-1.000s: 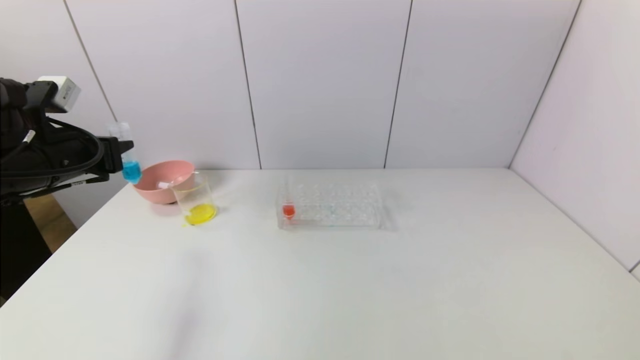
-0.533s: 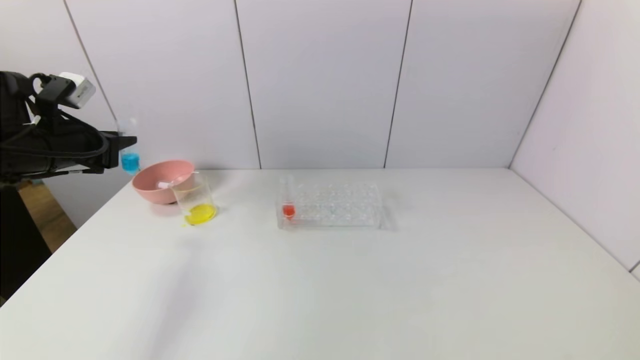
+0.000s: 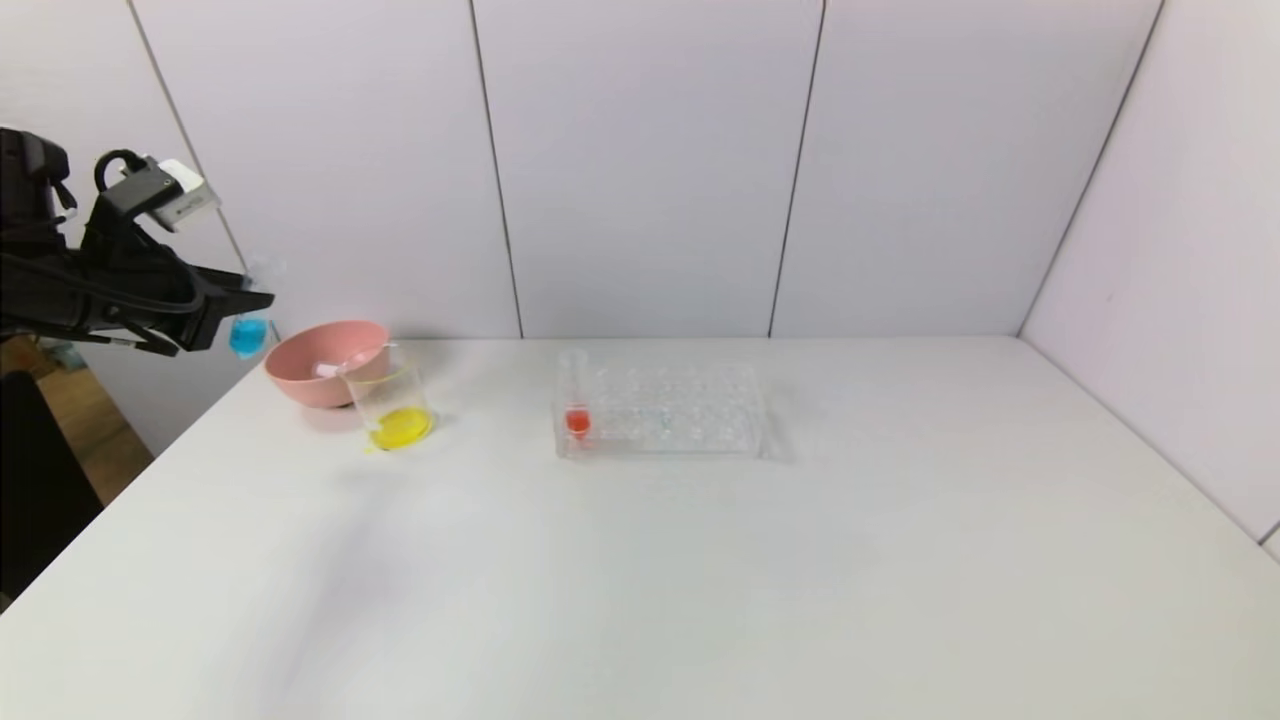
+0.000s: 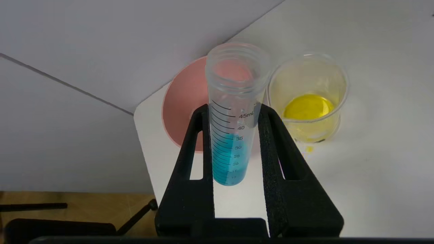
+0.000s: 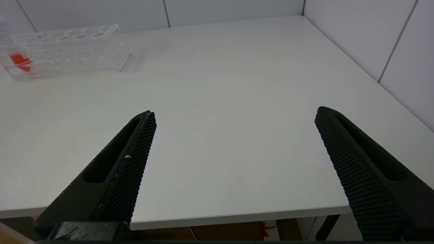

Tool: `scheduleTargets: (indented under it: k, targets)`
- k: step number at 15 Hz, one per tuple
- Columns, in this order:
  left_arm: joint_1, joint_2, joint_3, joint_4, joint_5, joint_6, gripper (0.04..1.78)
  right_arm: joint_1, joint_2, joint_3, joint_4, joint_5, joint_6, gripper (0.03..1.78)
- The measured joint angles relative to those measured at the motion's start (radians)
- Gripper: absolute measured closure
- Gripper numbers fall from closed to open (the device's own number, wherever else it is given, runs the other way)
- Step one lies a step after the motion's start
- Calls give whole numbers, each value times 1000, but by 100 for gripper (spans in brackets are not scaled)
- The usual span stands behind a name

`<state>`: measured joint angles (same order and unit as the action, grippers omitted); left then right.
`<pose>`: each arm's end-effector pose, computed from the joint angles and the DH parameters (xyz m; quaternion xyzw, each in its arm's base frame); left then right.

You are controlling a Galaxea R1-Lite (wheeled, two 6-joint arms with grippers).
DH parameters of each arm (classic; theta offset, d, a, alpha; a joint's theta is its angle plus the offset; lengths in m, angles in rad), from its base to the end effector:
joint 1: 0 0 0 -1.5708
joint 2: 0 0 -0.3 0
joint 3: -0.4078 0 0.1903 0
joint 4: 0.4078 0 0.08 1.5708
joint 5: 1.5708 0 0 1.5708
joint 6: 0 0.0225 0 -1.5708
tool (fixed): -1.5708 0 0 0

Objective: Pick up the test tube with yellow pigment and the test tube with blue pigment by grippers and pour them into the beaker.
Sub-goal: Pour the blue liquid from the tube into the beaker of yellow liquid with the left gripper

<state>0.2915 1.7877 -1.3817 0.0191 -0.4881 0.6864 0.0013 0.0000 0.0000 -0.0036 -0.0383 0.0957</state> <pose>0.3343 0.0893 0.2521 0.2519 0.1515 -0.1560 0.9430 -0.0228 -0.0009 0.0758 0.0479 -0.0027 -0.0184 0.9987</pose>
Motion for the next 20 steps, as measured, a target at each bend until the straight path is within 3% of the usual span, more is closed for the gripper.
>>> scheduleTargets:
  k: [5,13,20]
  targets:
    - [3,40,-44,41,-1,149,140,0,0,0,1,0,0,10]
    - [3,113,-217,319,2,452,140,0,0,0,0,0,0,10]
    - [-2,171,-332,399,8,617,140,0,0,0,0,0,0,10]
